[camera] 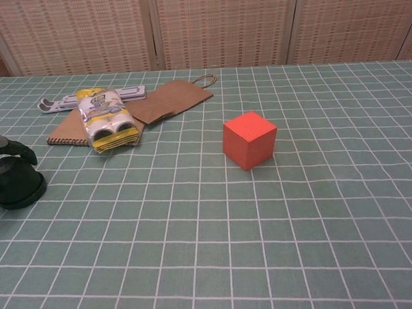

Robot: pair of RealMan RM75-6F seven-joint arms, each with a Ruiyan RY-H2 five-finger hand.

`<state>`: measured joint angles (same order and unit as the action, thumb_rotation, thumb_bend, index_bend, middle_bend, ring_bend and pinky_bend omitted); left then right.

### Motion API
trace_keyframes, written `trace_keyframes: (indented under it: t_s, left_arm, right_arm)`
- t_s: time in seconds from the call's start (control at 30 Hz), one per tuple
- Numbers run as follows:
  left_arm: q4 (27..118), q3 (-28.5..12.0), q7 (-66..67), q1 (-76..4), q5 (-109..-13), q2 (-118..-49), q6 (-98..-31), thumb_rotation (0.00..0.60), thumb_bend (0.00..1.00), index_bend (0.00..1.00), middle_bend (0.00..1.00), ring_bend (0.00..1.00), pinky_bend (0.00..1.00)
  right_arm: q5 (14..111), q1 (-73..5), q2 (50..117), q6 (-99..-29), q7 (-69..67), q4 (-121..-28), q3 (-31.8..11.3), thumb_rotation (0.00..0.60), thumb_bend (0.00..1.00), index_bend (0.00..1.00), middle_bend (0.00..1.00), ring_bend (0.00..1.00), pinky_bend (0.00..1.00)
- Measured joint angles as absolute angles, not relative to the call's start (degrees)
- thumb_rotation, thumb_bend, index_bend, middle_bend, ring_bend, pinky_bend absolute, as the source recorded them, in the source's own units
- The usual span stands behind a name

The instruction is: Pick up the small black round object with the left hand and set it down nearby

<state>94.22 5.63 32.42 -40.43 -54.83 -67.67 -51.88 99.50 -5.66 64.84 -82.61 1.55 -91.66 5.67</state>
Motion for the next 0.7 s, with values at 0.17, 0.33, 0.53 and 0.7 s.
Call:
trace_keyframes:
  t_s: [0.17, 0.33, 0.53, 0.7]
  left_arm:
    - [93.01, 5.24, 31.3, -39.86, -56.65, -68.31, -52.36, 0.6, 0.4, 0.52, 0.43, 0.34, 0.37]
    - [92.44, 4.69, 29.83, -39.38, -58.36, -68.31, -52.47, 0.6, 0.4, 0.55, 0.47, 0.37, 0.38]
    - [94.37, 4.24, 28.34, -38.91, -60.18, -66.35, -52.74, 0.6, 0.4, 0.56, 0.48, 0.38, 0.39]
    - [96.53, 3.54, 26.51, -38.12, -61.3, -64.07, -53.72, 0.6, 0.4, 0.56, 0.48, 0.38, 0.4]
  right_arm:
    - [99.31, -5.71, 64.7, -82.48, 1.31, -91.76, 5.63, 0.6, 0.18, 0.0, 0.0, 0.0, 0.0]
    - [99.29, -5.59, 64.77, -82.6, 1.69, -91.92, 5.62, 0.6, 0.18, 0.0, 0.0, 0.0, 0.0]
    - [98.91, -5.67, 65.01, -82.19, 2.09, -91.84, 5.47, 0.6, 0.18, 0.0, 0.0, 0.0, 0.0]
    - [98.92, -5.78, 65.0, -81.96, 2.5, -91.87, 5.5, 0.6, 0.18, 0.0, 0.0, 0.0, 0.0]
